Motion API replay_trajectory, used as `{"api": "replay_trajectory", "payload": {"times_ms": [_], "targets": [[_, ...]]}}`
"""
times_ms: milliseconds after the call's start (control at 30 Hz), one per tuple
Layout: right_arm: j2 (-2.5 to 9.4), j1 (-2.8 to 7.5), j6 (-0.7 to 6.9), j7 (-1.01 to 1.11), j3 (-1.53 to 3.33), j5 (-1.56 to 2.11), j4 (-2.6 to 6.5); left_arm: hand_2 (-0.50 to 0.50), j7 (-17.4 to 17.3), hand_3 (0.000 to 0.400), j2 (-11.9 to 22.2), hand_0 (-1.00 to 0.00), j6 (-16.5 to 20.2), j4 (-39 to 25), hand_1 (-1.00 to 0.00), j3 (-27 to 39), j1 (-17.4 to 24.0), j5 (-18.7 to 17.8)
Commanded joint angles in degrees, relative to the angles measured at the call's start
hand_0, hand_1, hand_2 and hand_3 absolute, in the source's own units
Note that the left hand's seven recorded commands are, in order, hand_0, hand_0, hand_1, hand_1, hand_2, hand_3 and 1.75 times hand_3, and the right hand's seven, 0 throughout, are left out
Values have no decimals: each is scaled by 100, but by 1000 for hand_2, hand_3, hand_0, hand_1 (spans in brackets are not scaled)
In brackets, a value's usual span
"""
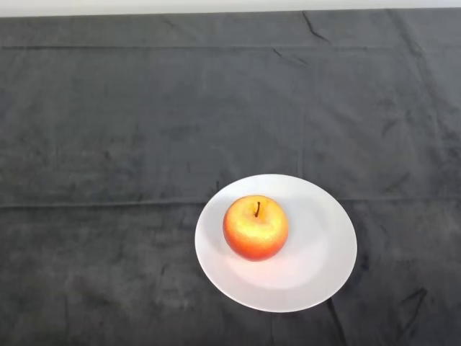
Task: Move the apple to the plate
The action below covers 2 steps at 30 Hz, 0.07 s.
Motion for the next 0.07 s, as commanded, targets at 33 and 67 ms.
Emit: {"api": "replay_trajectory", "payload": {"times_ms": [33,67], "targets": [[-148,-85,-23,37,-85,85,32,0,-40,0,197,0,68,212,0,167,24,91],[-148,-85,-23,37,-85,85,32,0,-44,0,197,0,72,211,0,173,23,96]]}}
